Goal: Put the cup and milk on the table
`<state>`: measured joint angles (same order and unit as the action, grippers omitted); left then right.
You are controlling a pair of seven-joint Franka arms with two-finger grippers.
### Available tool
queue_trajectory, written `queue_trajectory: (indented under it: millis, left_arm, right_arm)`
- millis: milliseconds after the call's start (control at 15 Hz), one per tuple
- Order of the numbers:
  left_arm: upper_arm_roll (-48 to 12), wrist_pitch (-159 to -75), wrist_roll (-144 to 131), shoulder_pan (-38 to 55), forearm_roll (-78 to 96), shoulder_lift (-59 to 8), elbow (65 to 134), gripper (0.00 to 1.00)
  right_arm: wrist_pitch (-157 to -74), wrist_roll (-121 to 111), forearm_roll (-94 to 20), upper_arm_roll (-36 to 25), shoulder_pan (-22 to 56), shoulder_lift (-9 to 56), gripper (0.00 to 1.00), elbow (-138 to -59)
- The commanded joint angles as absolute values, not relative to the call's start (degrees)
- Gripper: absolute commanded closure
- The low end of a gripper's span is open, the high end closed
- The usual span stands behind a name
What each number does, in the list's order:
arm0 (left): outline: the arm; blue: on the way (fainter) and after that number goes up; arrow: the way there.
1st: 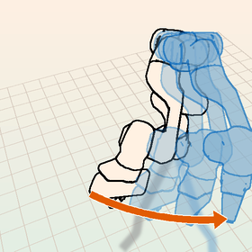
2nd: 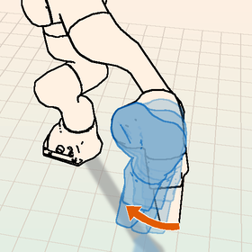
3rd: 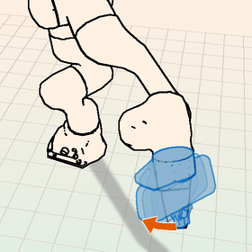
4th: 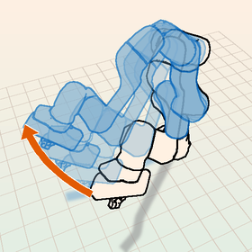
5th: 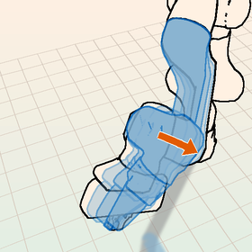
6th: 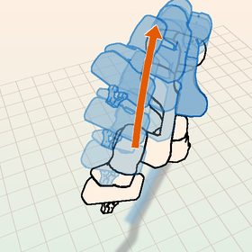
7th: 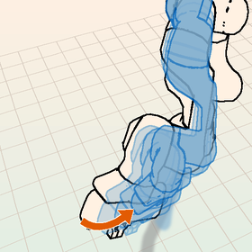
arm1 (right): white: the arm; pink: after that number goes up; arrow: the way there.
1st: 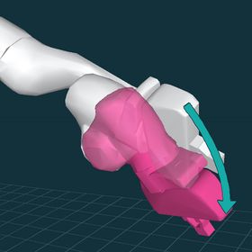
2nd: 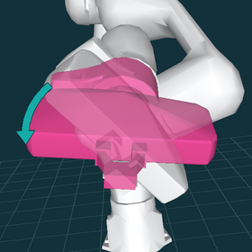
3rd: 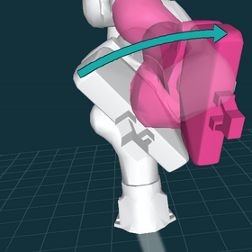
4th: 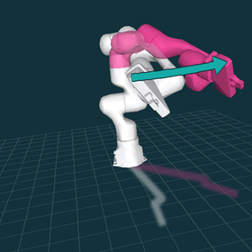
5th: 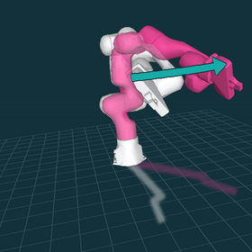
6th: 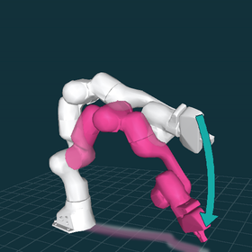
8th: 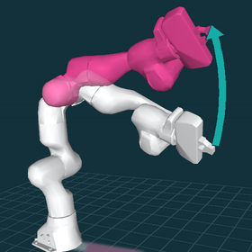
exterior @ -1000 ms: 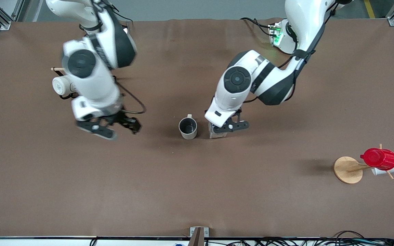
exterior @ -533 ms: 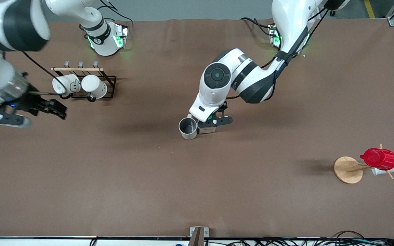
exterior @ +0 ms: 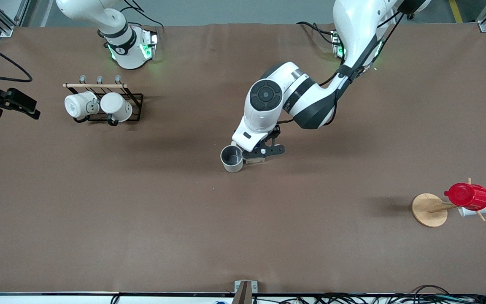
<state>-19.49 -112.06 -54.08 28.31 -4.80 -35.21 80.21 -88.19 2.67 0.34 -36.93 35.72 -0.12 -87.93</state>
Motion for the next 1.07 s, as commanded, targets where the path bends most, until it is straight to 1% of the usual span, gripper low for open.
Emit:
queue_trajectory:
  millis: [0, 133, 267, 467, 600, 733, 800, 867, 1000]
  left_arm:
    - [-18.9, -110.4, -54.5, 28.6, -6.1, -32.6, 79.0, 0.00]
    - [-18.7, -107.6, -53.8, 26.7, -7.9, -29.4, 78.9, 0.00]
    - [-19.2, -105.0, -52.5, 22.2, -10.5, -26.0, 79.0, 0.00]
    - [-19.1, -101.4, -40.1, 14.7, -11.5, -18.5, 79.1, 0.00]
    - [-19.1, -96.1, -31.9, 9.9, -11.5, -14.4, 79.1, 0.00]
    - [-19.9, -93.6, -24.8, 3.7, -10.6, -10.9, 79.1, 0.00]
    - [-19.5, -91.8, -22.2, 2.7, -10.5, -9.2, 79.2, 0.00]
    - [-19.3, -89.6, -20.7, 1.8, -10.5, -8.0, 79.6, 0.00]
    - [-19.4, -87.3, -19.3, -1.1, -10.3, -6.0, 80.1, 0.00]
  right_arm:
    - [-87.3, 2.8, 0.3, -36.9, 35.6, 0.3, 0.00, -86.9]
    - [-86.8, 2.9, 0.3, -36.8, 35.2, 0.2, 0.00, -87.4]
    - [-85.8, 3.0, 0.2, -34.5, 31.8, 0.2, 0.00, -87.4]
    - [-86.2, 2.9, 0.3, -21.1, 19.2, 0.2, 0.00, -87.4]
    - [-86.3, 3.0, 0.3, -16.2, 13.9, 0.2, 0.00, -87.4]
    - [-86.4, 3.0, 0.2, -10.0, 7.2, 0.2, 0.00, -87.4]
    - [-86.8, 3.0, 0.2, -7.2, 4.4, 0.2, 0.00, -87.5]
    - [-87.3, 3.0, 0.2, -5.9, 3.1, 0.2, 0.00, -87.5]
    - [-87.5, 2.9, 0.1, -5.9, 3.3, 0.4, 0.00, -86.9]
